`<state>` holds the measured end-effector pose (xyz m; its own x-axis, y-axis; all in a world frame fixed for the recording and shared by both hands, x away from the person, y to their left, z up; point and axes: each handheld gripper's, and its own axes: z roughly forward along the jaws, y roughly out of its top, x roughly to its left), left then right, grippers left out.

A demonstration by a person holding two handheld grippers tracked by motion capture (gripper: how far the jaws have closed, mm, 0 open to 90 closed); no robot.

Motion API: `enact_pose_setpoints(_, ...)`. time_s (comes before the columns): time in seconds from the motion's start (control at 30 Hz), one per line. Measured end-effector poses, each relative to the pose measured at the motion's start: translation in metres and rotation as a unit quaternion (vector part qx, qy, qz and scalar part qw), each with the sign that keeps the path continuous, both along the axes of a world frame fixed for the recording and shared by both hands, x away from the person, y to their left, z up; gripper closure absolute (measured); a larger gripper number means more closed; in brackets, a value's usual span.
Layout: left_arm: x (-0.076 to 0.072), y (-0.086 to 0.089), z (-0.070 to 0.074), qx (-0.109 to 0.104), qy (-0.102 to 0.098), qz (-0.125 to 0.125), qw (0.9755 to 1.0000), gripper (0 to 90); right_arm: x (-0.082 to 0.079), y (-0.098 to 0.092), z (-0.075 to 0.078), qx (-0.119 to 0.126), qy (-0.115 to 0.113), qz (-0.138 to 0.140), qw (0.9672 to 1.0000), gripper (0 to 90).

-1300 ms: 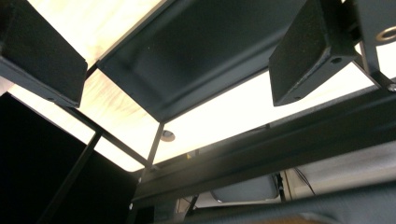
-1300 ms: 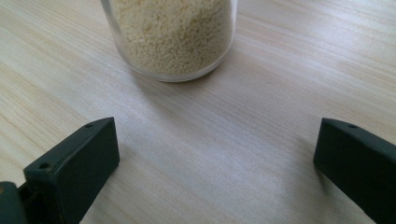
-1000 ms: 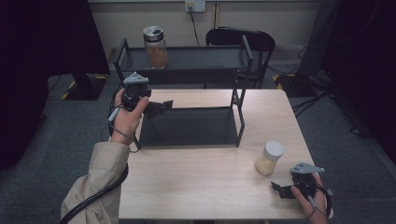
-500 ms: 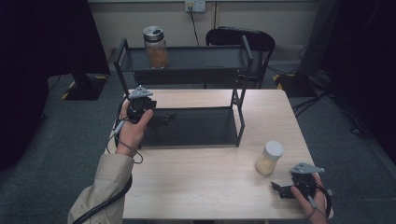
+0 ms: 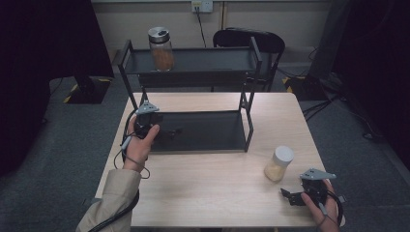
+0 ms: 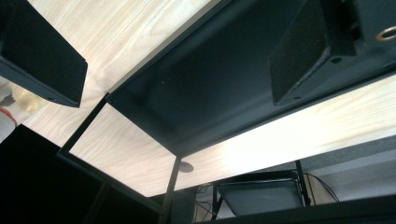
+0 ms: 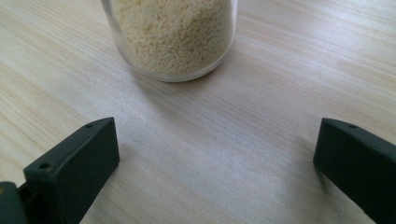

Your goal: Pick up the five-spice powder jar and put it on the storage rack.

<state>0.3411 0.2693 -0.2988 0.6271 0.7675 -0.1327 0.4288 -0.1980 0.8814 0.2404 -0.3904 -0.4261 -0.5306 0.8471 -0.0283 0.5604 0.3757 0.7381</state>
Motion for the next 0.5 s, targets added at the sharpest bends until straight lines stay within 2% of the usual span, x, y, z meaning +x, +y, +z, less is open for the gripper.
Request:
enact_pose_setpoints(0.17, -0.003, 0.003, -0.011, -0.004, 0.001, 0.001, 1.0000, 3.7, 0.000, 0.000, 0.000, 0.000, 0.000, 0.000, 1.0000, 0.0)
enact_pose_setpoints(0.5, -0.008, 0.007, -0.032, -0.006, 0.019, 0.002, 0.9998, 3.7, 0.000, 0.000, 0.000, 0.000, 0.000, -0.001, 1.0000, 0.0)
